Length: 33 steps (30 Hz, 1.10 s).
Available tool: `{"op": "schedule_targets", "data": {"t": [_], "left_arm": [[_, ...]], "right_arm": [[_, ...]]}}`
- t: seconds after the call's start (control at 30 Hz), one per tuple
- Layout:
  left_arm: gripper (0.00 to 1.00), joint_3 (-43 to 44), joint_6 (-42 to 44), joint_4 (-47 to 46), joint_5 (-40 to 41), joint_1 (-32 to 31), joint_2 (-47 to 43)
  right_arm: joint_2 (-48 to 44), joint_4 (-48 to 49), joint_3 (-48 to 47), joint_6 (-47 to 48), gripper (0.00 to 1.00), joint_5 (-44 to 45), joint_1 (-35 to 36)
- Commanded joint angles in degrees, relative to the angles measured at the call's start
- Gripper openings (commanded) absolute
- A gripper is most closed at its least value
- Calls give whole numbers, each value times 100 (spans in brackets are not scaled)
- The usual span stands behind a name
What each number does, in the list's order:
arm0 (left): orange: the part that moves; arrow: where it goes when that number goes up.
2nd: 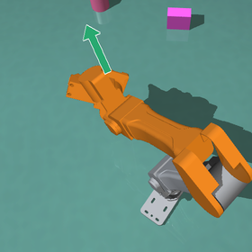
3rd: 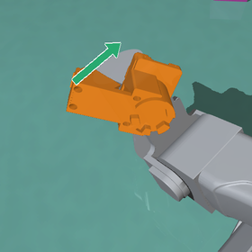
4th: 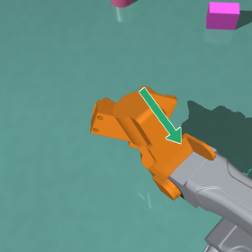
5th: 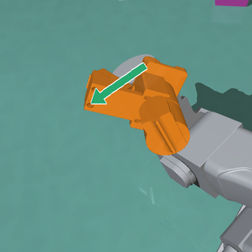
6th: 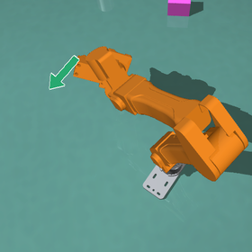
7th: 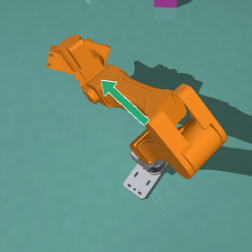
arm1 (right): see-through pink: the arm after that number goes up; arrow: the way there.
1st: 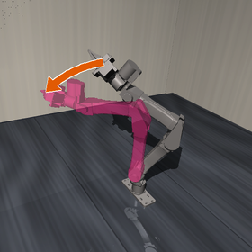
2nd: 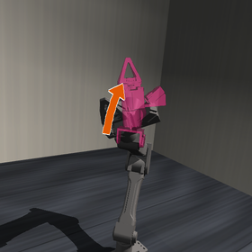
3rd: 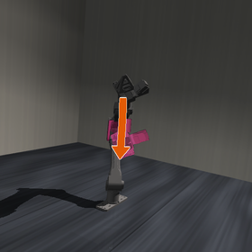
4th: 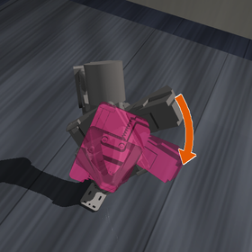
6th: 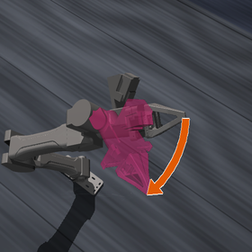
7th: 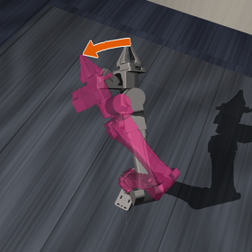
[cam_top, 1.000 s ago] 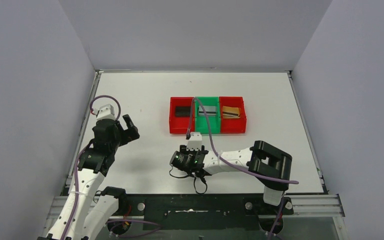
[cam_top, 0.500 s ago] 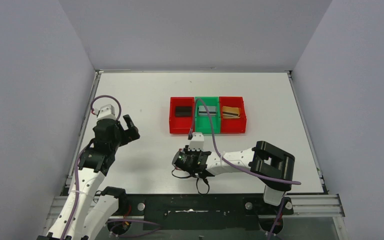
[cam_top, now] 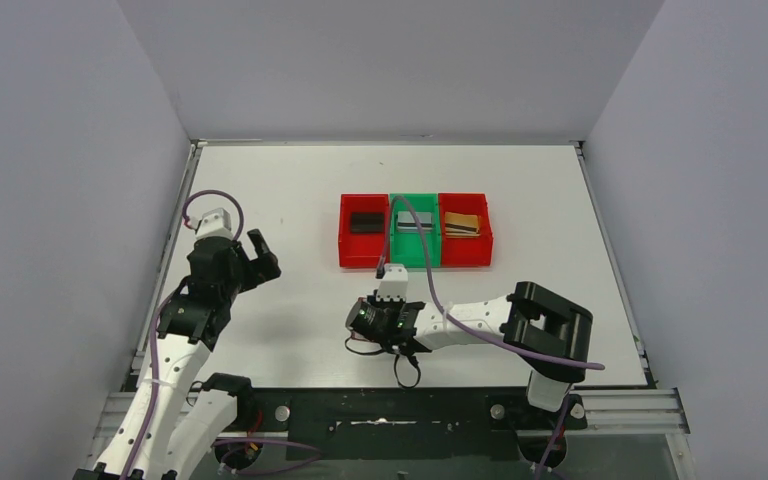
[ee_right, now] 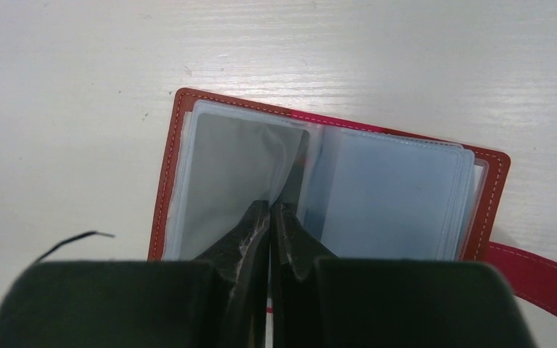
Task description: Take the credit cards out of the card holder
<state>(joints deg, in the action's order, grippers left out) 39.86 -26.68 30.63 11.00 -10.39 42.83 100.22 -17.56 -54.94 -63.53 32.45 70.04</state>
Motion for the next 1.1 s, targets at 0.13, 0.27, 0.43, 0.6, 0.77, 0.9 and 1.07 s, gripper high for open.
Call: {"op": "schedule_targets", "data": {"t": [0.13,0.27,0.43,0.6,0.77,0.9,1.07], "left_arm": [[97,-16,-35,-472,-924,29,-113],[96,-463,-500,-1080,-2257,20,-202],[94,-1068,-1149,-1926,-3564,-106,-113],[89,-1409,-1463,-2492,-3404,-743,6],[86,-1525,-1626,-2835,-2974,-1539,423],[84,-1643,-1803,-3329,-2906,-1958,799],[74,-1650,-1935,-3812,-2808,-2453,1469]], "right_arm": [[-710,1194,600,340,0,-597,-229],[-1089,2174,1263,350,0,-1078,-433],[-1560,3450,2133,375,0,-1562,-687],[-1836,4424,2675,375,1,-1868,-867],[-1878,4763,2941,279,1,-1986,-958],[-1892,4962,3076,200,2,-2034,-1004],[-1909,5011,3168,139,2,-2051,-1031]]}}
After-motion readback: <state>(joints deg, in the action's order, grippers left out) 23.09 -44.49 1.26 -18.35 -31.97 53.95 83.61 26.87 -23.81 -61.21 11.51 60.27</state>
